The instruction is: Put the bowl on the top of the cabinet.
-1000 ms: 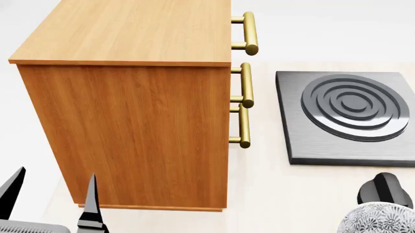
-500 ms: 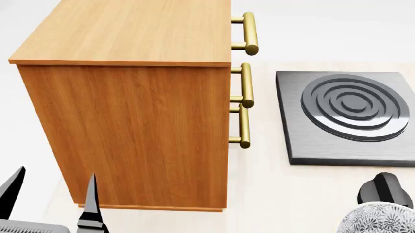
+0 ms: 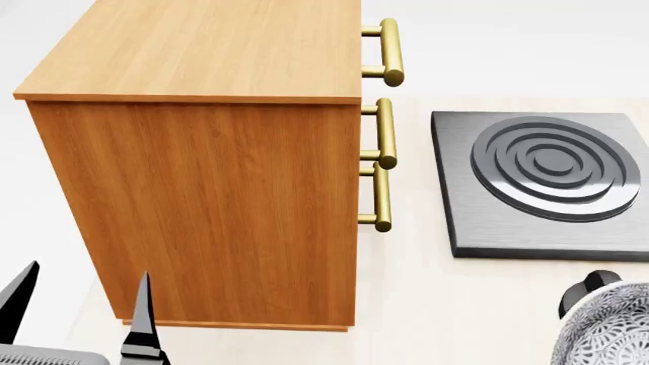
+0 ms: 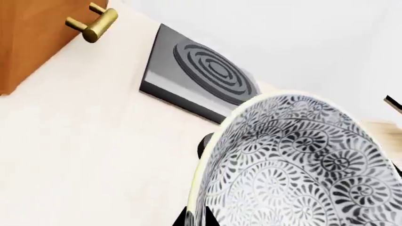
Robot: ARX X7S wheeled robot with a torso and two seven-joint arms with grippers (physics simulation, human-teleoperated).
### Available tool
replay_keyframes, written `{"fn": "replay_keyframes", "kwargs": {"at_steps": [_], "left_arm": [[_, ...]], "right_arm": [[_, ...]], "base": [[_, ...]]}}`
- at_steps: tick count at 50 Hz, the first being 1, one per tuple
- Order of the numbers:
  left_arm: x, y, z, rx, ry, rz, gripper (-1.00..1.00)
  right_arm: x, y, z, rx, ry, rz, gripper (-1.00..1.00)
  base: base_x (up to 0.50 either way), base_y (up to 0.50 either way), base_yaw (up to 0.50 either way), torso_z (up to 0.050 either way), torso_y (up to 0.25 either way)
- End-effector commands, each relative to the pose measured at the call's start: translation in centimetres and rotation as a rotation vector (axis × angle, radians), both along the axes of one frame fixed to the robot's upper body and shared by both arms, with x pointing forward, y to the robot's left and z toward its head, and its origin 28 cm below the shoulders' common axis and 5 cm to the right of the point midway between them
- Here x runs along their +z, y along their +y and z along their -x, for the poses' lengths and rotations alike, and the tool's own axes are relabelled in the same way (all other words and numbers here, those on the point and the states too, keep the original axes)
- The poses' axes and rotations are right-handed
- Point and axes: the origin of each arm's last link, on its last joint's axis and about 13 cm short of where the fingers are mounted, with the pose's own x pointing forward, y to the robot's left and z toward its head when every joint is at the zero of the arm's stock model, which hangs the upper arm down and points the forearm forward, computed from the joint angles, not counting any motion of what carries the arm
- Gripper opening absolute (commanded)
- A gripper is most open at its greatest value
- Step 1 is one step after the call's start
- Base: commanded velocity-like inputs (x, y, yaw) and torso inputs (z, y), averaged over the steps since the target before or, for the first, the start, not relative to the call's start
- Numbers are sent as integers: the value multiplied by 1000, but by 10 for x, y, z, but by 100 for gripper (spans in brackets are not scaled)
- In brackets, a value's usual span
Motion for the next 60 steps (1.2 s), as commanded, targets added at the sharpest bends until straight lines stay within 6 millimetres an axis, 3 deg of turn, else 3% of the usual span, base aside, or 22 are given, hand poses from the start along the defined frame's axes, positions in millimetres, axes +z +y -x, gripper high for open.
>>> {"fn": "replay_keyframes", "kwargs": {"at_steps": [1, 11, 16, 19, 25, 44, 60], "left_arm": [[1, 0, 1, 0, -1, -1, 100], [1, 0, 1, -2, -3, -2, 100], [1, -1, 1, -4, -2, -5, 100], [3, 0, 0, 1, -7, -3, 100], [1, -1, 0, 12, -11, -20, 100], [1, -2, -1, 6, -10, -16, 100], [1, -1, 1, 5, -11, -12, 100]], "right_arm": [[60, 10, -13, 45, -183, 6, -100], [115, 15, -24, 43, -351, -33, -100], [153, 14, -43, -35, -303, -104, -100], [178, 26, -43, 29, -301, -110, -100], [208, 35, -51, 52, -273, -140, -100], [289, 51, -68, 16, -256, -76, -100], [338, 63, -70, 56, -260, -69, -100]], "base": [[0, 0, 0, 0, 0], [0, 0, 0, 0, 0], [0, 0, 0, 0, 0], [0, 0, 0, 0, 0], [0, 0, 0, 0, 2], [0, 0, 0, 0, 1], [0, 0, 0, 0, 0]]}}
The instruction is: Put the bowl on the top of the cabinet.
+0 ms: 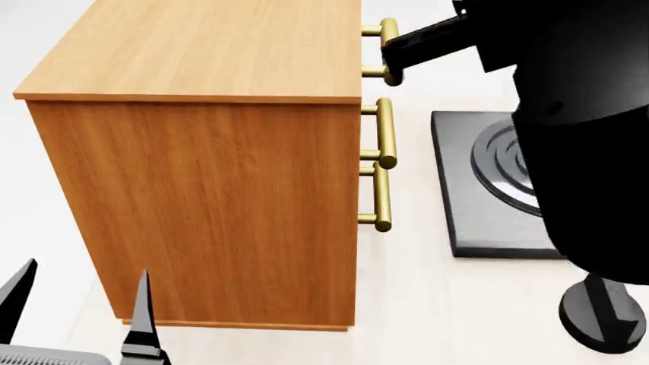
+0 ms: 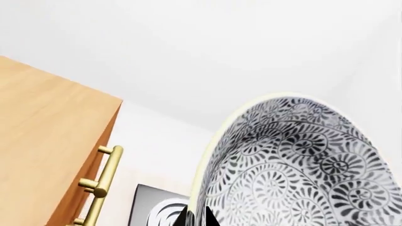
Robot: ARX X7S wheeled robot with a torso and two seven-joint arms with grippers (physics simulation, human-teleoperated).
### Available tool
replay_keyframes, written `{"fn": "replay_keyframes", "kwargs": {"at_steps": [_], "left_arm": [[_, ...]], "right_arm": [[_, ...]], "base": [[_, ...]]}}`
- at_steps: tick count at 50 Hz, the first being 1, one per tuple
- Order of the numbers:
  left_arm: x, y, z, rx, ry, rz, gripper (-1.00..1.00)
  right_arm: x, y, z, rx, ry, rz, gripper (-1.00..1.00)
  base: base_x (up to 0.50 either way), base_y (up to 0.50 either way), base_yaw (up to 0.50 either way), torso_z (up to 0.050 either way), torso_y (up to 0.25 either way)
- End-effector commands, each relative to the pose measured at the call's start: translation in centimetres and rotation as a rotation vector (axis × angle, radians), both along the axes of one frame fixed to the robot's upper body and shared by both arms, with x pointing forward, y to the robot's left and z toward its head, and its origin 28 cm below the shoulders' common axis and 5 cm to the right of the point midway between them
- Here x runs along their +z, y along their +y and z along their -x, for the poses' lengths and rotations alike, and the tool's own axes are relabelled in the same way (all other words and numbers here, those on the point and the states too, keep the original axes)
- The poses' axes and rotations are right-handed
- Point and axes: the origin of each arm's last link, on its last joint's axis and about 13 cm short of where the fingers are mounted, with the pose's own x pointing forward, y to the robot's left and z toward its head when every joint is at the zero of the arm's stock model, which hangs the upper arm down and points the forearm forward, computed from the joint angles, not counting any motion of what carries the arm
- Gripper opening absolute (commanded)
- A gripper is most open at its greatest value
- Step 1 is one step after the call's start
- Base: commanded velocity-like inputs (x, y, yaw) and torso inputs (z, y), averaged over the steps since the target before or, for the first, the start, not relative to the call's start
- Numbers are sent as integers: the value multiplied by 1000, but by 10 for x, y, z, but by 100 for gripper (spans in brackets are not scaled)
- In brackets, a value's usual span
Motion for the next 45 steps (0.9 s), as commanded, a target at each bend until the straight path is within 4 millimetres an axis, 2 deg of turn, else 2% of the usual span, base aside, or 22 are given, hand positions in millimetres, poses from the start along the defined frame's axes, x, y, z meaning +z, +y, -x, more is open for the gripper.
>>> {"fn": "replay_keyframes", "kwargs": {"at_steps": [1, 18, 31, 40, 45], "left_arm": [[0, 0, 1, -2, 0, 0, 100], [-2, -1, 0, -5, 4, -1, 100], [-2, 1, 0, -1, 6, -2, 100], [-4, 5, -1, 10, 7, 2, 100], [-4, 4, 0, 8, 7, 6, 100]], "right_arm": [[40, 6, 0, -9, -16, 7, -100], [86, 16, -9, -21, -31, -31, -100], [103, 39, -19, 0, -27, -29, -100], [93, 40, -38, -46, -4, -16, -100], [82, 50, -48, -39, 17, 26, -100]], "base": [[0, 0, 0, 0, 0], [0, 0, 0, 0, 1], [0, 0, 0, 0, 1], [0, 0, 0, 0, 0], [0, 0, 0, 0, 0]]}}
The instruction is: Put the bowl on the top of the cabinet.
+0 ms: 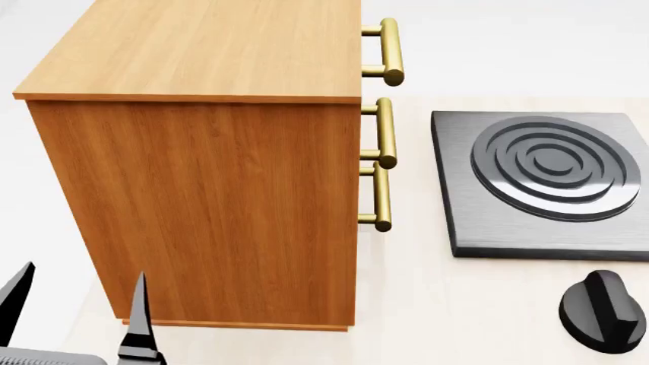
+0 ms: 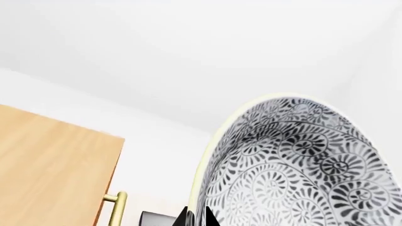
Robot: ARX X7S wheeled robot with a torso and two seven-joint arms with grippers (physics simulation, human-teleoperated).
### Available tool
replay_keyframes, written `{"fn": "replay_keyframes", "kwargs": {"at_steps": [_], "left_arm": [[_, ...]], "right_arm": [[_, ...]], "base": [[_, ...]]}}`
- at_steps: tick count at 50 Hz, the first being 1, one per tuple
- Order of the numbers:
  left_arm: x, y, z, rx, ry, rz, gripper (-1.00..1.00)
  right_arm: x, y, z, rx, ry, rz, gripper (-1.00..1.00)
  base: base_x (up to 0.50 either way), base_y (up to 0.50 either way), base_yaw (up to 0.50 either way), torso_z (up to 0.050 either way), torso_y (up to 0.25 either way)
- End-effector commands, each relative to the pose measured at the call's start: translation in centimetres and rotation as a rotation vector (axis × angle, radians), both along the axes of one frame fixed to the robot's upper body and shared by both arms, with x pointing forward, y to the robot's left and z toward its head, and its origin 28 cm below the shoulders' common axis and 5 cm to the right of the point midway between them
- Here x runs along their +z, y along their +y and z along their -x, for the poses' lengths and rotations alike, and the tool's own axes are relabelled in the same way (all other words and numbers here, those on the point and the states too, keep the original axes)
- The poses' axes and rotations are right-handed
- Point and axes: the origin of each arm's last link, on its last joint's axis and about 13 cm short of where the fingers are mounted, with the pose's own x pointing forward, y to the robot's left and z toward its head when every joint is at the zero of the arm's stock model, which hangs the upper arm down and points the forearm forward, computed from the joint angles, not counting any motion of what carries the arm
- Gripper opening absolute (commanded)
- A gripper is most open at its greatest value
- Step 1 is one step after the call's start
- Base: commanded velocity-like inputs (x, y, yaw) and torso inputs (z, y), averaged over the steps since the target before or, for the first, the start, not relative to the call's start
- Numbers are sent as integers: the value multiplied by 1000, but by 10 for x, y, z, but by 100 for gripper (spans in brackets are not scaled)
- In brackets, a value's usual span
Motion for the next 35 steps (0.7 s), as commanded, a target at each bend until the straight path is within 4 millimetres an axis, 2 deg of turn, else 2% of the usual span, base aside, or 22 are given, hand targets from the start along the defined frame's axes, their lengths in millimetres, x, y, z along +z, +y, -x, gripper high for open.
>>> {"fn": "replay_keyframes", "kwargs": {"at_steps": [1, 13, 18, 26, 35], "left_arm": [[-1, 1, 0, 3, 2, 4, 100], [0, 2, -1, 9, 2, 2, 100], [-1, 1, 0, 5, 3, 0, 100], [-1, 2, 0, 8, 4, -1, 100], [-2, 2, 0, 6, 6, 3, 100]], "right_arm": [[-10, 12, -18, -30, 12, 62, -100], [-19, 28, -24, 36, 33, 83, -100], [-31, 40, -26, 67, 42, 118, -100], [-44, 56, -20, 134, 41, 161, -100], [-55, 64, -18, 165, 39, 189, -100]], "base": [[0, 0, 0, 0, 0], [0, 0, 0, 0, 1], [0, 0, 0, 0, 0], [0, 0, 0, 0, 1], [0, 0, 0, 0, 0]]}}
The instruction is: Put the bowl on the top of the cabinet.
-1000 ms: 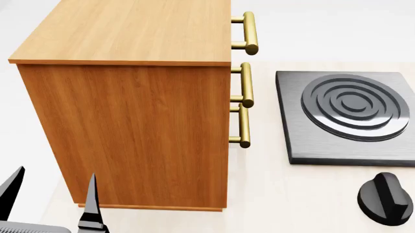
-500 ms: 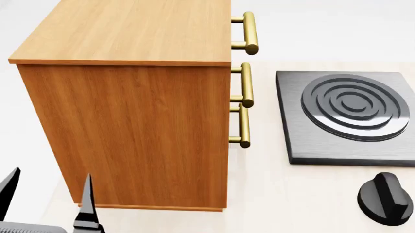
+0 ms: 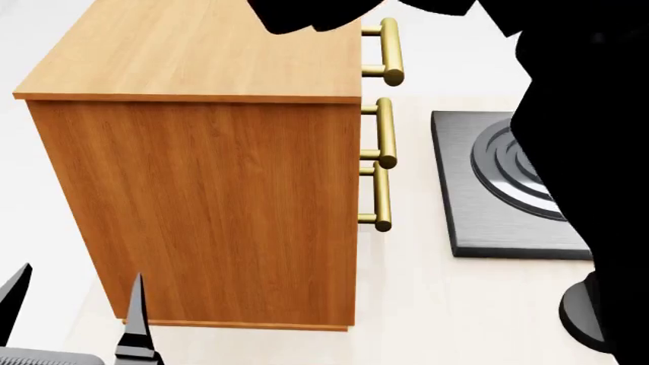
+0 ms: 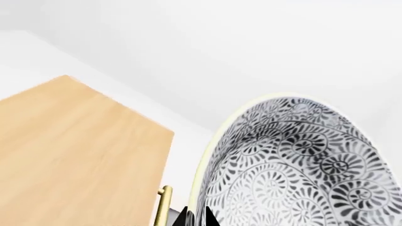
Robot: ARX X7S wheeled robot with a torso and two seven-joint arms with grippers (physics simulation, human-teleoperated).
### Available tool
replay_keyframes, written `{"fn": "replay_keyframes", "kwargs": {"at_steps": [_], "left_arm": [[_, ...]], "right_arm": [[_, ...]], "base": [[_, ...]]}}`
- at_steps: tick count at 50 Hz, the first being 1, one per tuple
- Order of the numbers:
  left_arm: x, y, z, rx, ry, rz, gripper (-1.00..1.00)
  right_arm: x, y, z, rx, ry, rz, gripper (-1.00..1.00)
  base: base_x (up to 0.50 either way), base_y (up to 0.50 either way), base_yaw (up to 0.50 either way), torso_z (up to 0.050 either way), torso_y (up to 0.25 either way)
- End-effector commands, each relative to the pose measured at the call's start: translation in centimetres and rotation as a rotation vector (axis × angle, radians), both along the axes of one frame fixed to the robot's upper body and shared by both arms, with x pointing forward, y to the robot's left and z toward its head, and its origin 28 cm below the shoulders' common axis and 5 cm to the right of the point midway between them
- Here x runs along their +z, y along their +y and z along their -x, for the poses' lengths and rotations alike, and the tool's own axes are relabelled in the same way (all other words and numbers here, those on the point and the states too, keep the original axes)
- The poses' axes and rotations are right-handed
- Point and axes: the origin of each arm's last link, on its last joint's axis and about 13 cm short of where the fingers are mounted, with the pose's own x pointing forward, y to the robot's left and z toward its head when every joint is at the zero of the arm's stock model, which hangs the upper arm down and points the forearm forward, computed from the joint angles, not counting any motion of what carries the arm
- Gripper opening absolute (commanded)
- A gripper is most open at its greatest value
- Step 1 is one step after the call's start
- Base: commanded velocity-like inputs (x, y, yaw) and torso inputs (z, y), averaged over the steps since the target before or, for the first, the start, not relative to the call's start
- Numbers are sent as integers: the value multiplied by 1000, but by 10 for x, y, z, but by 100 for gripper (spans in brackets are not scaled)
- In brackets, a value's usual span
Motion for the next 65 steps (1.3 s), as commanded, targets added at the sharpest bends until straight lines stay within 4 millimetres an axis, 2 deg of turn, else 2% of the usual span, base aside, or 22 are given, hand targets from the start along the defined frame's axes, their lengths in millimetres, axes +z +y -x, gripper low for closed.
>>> {"fn": "replay_keyframes", "kwargs": {"at_steps": [1, 10, 20, 37, 47, 54, 65], "left_arm": [[-1, 0, 0, -1, 2, 1, 100], [-2, 0, -1, -1, 7, 0, 100], [-3, 0, -1, 2, 9, -1, 100], [-4, 1, -1, 6, 11, 6, 100], [-3, -1, -1, 1, 9, 4, 100], [-5, 0, -3, -1, 13, 1, 100], [-4, 1, -2, 3, 13, 6, 100]], "right_arm": [[-16, 13, 1, 39, -15, 53, -100], [-24, 16, 2, 61, -17, 63, -100], [-42, 22, -8, 80, 4, 91, -100], [-62, 32, -15, 104, 12, 128, -100], [-57, 34, -19, 113, -5, 141, -100], [-67, 35, -25, 111, -3, 159, -100], [-75, 46, -17, 148, -10, 176, -100]], "base": [[0, 0, 0, 0, 0], [0, 0, 0, 0, 1], [0, 0, 0, 0, 0], [0, 0, 0, 0, 1], [0, 0, 0, 0, 1], [0, 0, 0, 0, 0], [0, 0, 0, 0, 1]]}}
